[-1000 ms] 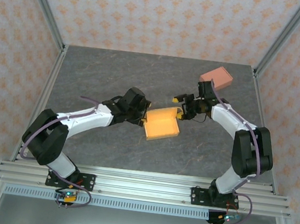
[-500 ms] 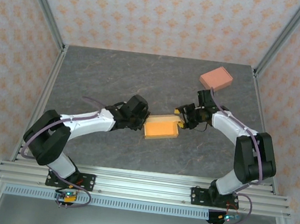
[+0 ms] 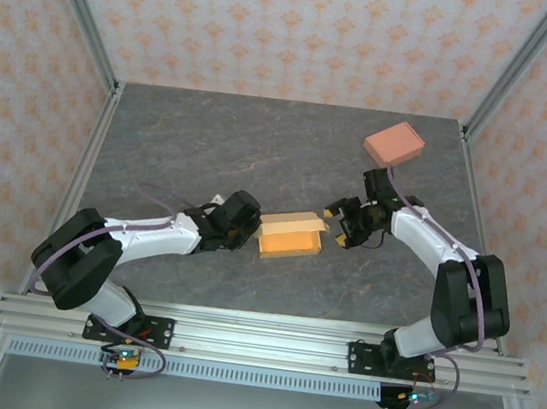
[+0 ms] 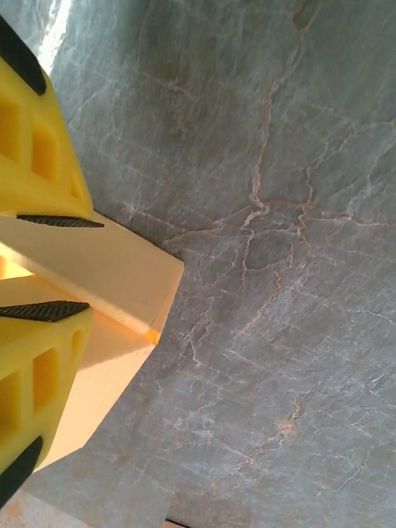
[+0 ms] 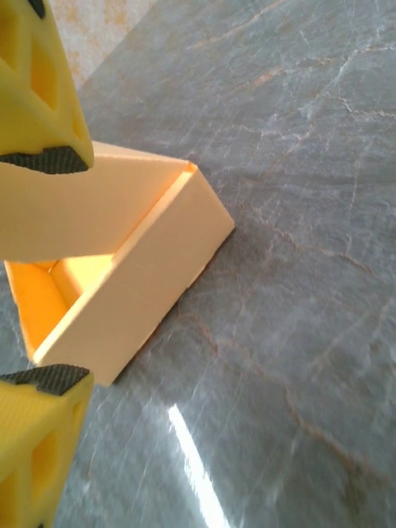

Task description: Fold the paper box

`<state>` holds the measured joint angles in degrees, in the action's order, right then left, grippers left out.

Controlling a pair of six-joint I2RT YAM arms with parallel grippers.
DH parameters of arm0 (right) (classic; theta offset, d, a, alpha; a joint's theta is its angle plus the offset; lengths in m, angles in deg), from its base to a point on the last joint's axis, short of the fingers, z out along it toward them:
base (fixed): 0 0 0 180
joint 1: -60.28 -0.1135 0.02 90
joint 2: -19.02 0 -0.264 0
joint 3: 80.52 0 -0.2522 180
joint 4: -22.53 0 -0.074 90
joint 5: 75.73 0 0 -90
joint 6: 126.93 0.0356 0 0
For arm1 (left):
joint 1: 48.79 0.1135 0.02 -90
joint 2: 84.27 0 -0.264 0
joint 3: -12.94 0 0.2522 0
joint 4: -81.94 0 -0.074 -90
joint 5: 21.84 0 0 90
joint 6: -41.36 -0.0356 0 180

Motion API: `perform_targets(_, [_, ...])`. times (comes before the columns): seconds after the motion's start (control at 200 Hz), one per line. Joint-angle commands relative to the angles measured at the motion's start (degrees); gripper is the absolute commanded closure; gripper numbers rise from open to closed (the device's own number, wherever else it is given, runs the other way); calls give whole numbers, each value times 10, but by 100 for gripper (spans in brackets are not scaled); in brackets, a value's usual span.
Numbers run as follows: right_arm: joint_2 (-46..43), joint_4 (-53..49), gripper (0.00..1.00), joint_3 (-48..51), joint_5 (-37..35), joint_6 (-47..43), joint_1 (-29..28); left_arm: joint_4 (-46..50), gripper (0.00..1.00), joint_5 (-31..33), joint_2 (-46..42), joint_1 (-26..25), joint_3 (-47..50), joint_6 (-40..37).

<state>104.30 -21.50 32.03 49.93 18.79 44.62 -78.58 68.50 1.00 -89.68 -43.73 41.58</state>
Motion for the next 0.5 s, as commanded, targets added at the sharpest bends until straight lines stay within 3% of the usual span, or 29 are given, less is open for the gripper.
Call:
perform_targets(0.0, [-40,-84,33,-34,-34,-44,7,-20,68,40,-16,-4,9,-24])
perform_targets(0.18, [-83,-147,29,-65,-39,-64,-6,-24,69,42,-18,-6,18,-30])
perform_targets(0.305, [-89,-190,29,-106,-62,-92,-29,-3,67,80,-43,-6,28,-31])
perform_targets(0.496, [-74,-263,34,-170,-209,-176,-112,100,62,173,-108,-5,7,-82])
